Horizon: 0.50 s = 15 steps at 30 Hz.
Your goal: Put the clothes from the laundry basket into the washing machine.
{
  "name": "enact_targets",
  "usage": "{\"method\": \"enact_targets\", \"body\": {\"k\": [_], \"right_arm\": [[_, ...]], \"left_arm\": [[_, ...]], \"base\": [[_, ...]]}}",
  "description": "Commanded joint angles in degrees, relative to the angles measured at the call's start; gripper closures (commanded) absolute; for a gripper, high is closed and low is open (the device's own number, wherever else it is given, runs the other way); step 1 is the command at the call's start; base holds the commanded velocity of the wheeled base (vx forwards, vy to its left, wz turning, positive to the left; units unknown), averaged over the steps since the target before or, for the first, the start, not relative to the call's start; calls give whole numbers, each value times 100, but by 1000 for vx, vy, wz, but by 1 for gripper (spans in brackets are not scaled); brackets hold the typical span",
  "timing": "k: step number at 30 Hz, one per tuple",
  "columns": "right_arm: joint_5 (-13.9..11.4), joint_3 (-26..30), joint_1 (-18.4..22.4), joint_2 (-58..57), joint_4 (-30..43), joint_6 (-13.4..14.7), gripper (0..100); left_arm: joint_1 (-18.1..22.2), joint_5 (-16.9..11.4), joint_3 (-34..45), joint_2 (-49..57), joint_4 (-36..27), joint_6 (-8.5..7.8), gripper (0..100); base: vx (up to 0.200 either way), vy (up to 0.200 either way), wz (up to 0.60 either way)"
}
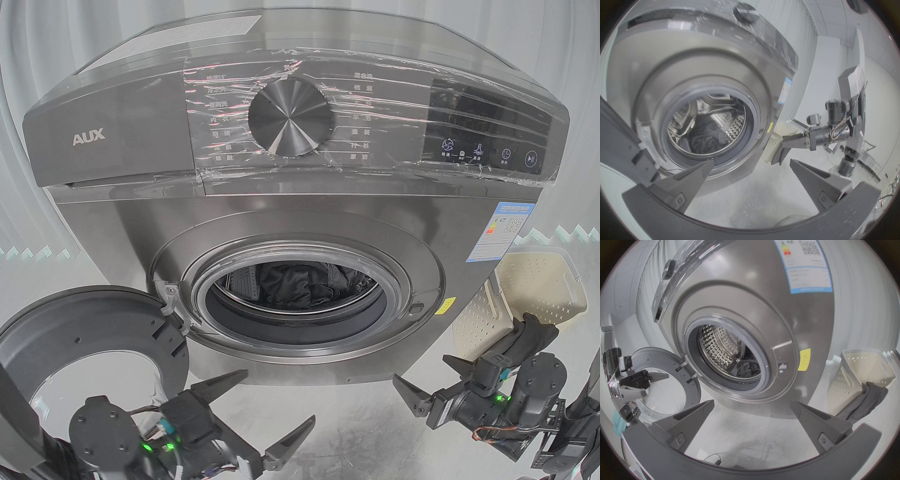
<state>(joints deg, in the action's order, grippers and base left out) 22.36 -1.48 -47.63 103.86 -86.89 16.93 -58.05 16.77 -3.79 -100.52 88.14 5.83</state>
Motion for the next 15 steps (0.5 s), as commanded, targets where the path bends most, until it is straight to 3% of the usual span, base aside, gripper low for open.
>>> {"method": "enact_targets", "body": {"k": [1,4,5,8,10,11,15], "right_arm": [[199,148,34,-947,410,-129,0],[199,148,34,-1079,524,-173,0],[216,148,78,-1457,841,-305,0],[208,148,298,-2230,1562,-428,0],[208,148,342,-2441,1808,-428,0],[199,148,360,-2801,2168,-384,0],[199,148,368,-3425,2933,-217,0]], "left_arm": [[-66,326,379,1167,-69,173,0],[-31,388,379,1281,-148,164,0],[101,546,379,1465,-376,112,0],[391,599,379,1808,-561,33,0],[532,590,379,1966,-658,-29,0],[690,564,379,2309,-868,-170,0],[813,397,379,3338,-1862,-363,0]], "base": [[0,0,0],[-133,0,0],[-200,0,0],[-200,0,0],[-200,0,0],[-200,0,0],[-200,0,0]]}}
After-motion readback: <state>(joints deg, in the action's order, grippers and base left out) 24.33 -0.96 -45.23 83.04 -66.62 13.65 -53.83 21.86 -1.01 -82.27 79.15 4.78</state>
